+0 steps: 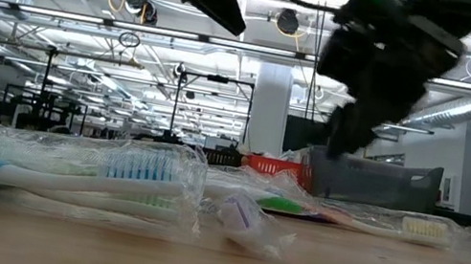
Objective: Pick & Place Toothbrushes
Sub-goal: Put the orange toothbrush into the orange bin
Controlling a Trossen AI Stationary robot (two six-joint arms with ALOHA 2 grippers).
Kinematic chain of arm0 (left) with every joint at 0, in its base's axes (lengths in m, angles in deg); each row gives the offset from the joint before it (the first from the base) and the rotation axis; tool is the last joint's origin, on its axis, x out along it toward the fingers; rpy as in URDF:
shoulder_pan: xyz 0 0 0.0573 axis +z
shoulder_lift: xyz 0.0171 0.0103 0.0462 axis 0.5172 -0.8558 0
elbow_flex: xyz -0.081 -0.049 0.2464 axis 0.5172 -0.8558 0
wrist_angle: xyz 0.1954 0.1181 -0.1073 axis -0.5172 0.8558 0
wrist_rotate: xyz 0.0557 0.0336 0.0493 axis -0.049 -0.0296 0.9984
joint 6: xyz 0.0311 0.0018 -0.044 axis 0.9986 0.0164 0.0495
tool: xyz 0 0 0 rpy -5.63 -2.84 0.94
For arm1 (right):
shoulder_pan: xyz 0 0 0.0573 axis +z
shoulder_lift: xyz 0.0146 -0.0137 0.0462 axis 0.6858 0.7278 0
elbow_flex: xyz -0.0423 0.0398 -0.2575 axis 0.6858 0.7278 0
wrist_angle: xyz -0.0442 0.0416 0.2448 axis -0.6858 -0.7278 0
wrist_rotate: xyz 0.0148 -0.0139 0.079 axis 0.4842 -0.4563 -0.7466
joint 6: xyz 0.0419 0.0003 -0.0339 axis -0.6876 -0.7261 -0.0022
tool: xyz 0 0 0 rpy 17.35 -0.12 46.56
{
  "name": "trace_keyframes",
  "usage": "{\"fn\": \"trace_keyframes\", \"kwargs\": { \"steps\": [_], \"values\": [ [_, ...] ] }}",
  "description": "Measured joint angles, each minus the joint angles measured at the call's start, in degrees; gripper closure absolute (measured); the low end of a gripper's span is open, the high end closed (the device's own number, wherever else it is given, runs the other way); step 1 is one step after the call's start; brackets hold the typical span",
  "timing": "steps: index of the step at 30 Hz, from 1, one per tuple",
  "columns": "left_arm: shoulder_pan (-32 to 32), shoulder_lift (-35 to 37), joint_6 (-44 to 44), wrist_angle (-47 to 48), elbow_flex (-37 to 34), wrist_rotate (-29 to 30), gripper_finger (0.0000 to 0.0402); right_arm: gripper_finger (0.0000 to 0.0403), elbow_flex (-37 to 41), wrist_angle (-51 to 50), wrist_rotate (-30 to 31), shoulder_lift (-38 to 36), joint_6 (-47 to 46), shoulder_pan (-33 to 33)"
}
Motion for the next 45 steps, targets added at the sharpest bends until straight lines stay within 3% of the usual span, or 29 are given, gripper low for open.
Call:
{"fn": "trace_keyframes", "kwargs": {
  "steps": [7, 12, 15, 28, 36, 45],
  "values": [
    [0.0, 0.0, -0.04, -0.23, 0.0, 0.02, 0.0339, 0.0222, 6.61, 9.88, 14.4, 0.28, -3.45, 12.33],
    [0.0, 0.0, -0.32, -0.58, 0.0, 0.02, 0.0339, 0.0222, 7.35, 10.75, 28.68, 0.4, -3.99, 19.86],
    [0.0, 0.0, -0.61, -0.61, 0.0, 0.02, 0.0339, 0.0222, 7.82, 10.58, 33.13, 0.44, -5.59, 22.69],
    [0.0, 0.0, -0.41, -3.21, 0.0, 0.02, 0.0339, 0.0222, 14.17, 18.23, 35.2, 0.44, -14.11, 27.48],
    [0.58, 0.0, -0.26, -4.43, 0.0, 0.04, 0.0339, 0.0222, 15.05, 19.03, 42.2, 0.5, -16.92, 31.11],
    [1.92, 0.0, -0.49, -4.52, 0.0, 0.04, 0.0339, 0.0231, 14.9, 26.02, 45.25, 8.54, -20.49, 31.89]
  ]
}}
